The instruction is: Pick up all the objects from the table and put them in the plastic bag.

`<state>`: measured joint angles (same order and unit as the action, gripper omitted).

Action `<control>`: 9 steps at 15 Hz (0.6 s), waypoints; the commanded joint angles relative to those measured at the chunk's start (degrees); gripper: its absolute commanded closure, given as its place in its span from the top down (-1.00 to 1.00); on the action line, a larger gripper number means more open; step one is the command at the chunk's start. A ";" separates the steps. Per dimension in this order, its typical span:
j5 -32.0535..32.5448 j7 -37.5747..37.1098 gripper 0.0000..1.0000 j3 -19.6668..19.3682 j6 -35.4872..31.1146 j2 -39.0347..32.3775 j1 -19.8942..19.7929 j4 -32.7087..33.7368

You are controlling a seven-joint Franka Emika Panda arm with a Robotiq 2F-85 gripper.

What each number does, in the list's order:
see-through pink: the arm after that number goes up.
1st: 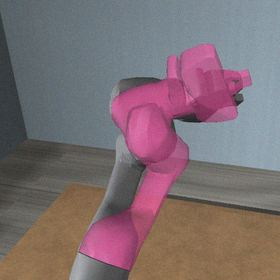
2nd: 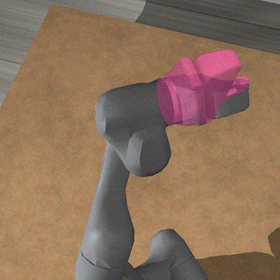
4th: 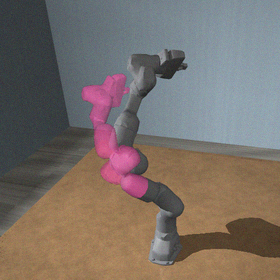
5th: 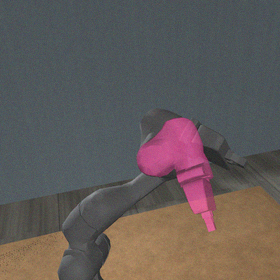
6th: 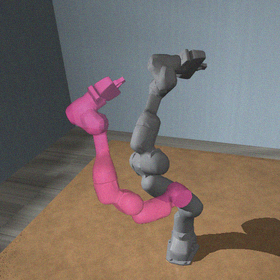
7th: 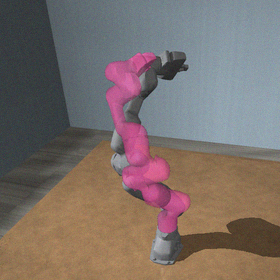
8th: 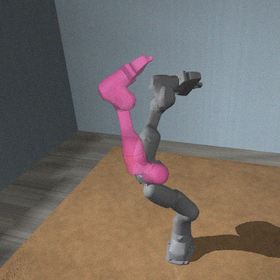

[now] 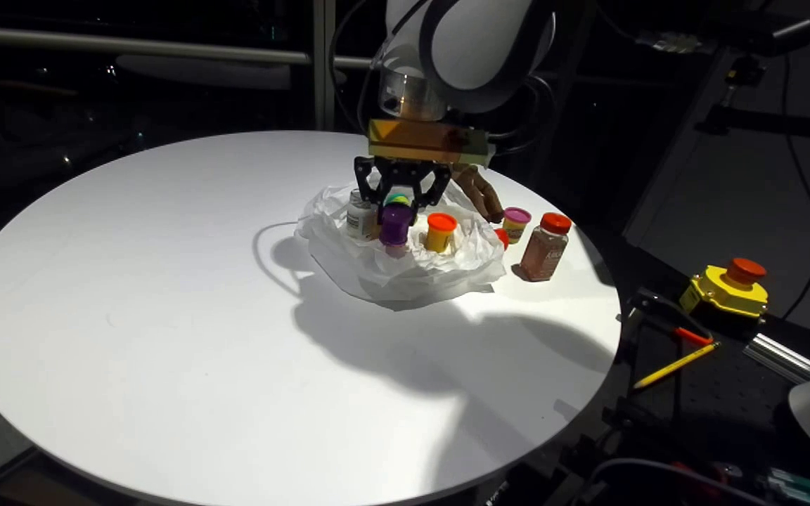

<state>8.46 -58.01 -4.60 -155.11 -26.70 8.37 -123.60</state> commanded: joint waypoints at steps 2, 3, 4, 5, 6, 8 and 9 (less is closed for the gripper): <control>-6.34 2.86 -0.50 0.91 0.19 -5.82 0.03 6.64; -7.13 3.12 -0.50 0.95 0.42 -6.66 0.24 7.66; -7.45 3.01 -0.50 0.65 0.51 -7.52 0.79 8.57; -7.67 3.02 -0.50 0.41 0.57 -8.08 1.26 9.10; -7.20 2.72 0.50 -0.17 0.66 -8.28 1.99 9.32; -5.32 2.13 0.65 -1.97 -0.76 -6.57 3.91 7.31; -5.53 3.48 0.78 -1.38 -0.55 -4.77 3.78 5.52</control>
<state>2.83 -56.40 -4.82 -155.13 -34.38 10.33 -115.98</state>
